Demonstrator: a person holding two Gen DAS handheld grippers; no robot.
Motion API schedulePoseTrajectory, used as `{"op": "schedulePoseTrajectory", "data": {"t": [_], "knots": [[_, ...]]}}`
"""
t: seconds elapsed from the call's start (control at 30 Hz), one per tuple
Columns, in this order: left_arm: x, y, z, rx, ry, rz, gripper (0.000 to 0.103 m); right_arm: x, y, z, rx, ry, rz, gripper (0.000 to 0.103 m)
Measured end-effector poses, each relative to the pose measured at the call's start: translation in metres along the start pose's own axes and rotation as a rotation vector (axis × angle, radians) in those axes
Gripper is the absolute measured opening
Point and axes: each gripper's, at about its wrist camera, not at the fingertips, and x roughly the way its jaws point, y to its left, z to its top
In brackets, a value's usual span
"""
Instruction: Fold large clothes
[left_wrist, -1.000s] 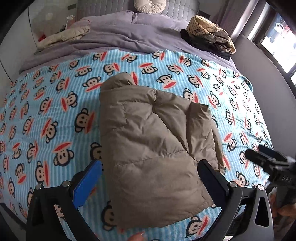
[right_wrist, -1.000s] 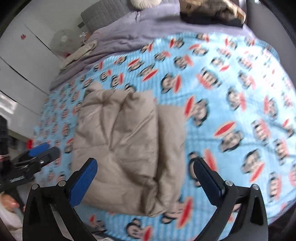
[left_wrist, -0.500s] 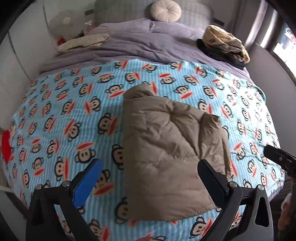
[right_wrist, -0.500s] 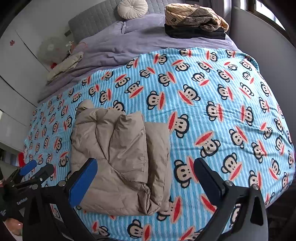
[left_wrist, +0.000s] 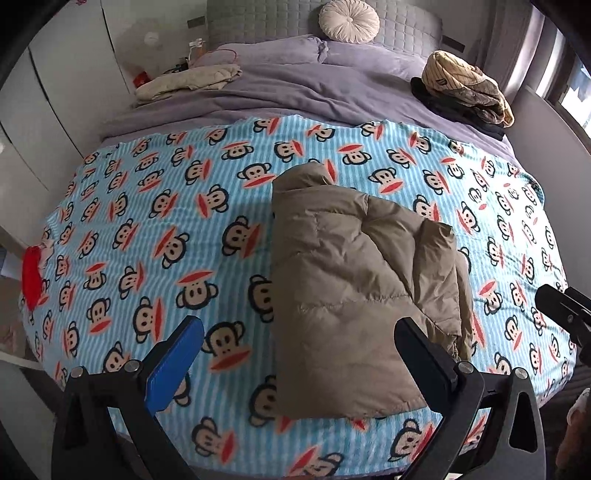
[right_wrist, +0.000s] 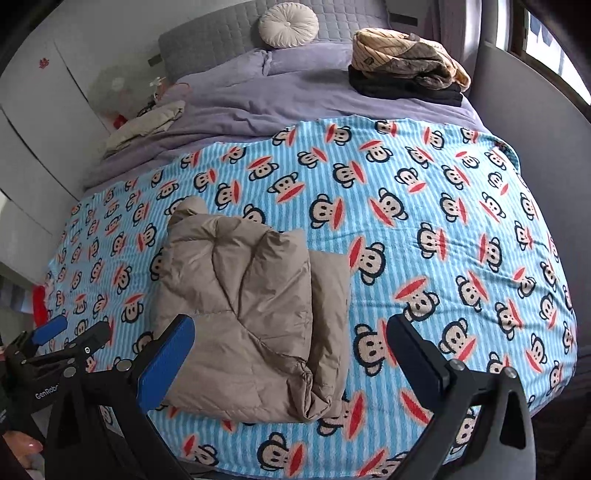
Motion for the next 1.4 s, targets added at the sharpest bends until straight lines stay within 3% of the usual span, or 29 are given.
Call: {"op": "schedulePoseTrajectory", "data": {"t": [1.4], "knots": [[-0.012, 0.006, 0.001, -0.026, -0.017, 0.032, 0.103, 0.006, 0.006, 0.000, -0.023, 0.026, -0.011, 0.103]]}}
